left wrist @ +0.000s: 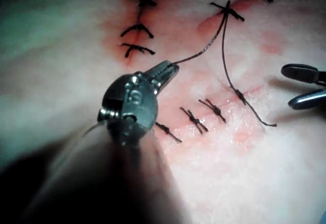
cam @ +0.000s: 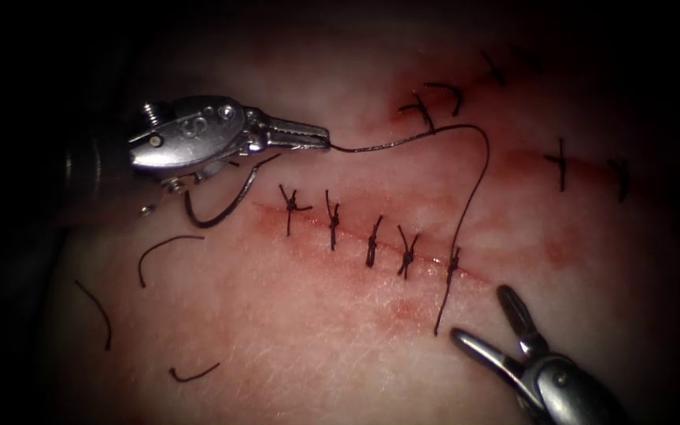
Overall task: Wound Closure
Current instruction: Cut the suture with the right gripper.
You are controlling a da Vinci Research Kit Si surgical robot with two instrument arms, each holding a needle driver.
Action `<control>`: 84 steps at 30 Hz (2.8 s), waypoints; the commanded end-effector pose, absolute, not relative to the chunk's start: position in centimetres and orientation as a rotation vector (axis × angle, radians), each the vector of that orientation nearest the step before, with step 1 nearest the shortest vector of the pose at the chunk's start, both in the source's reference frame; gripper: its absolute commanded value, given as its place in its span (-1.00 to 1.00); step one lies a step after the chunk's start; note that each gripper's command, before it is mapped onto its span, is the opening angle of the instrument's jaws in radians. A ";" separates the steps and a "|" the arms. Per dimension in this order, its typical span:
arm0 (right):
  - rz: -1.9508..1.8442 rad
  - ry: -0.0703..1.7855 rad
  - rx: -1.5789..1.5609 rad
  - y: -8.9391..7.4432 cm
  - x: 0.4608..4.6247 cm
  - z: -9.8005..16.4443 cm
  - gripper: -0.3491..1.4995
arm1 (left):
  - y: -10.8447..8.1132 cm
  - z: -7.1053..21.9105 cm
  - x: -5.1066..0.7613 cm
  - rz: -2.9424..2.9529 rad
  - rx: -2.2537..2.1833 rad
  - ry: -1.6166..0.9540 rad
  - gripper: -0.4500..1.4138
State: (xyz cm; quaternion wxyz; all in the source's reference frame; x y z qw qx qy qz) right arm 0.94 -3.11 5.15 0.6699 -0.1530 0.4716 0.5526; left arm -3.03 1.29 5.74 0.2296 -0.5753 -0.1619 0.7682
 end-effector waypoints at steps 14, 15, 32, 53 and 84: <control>1.140 0.977 -0.378 -2.7 1.18 5.5 0.27 | 1.0 5.1 -2.82 2.086 -1.643 -0.433 -1.00; 1.140 0.977 -0.378 -2.7 1.18 5.5 0.27 | 1.0 5.1 -2.82 2.086 -1.643 -0.433 -1.00; 1.001 0.926 -0.473 -2.5 1.71 5.7 -0.16 | 0.7 4.7 -2.89 2.118 -1.673 -0.401 -1.00; 0.924 0.912 -0.512 -2.4 1.82 5.9 0.51 | 0.4 4.5 -2.99 2.150 -1.709 -0.405 -1.00; 0.918 0.913 -0.515 -2.4 1.86 5.9 -0.71 | -0.1 4.1 -3.15 2.205 -1.772 -0.430 -1.00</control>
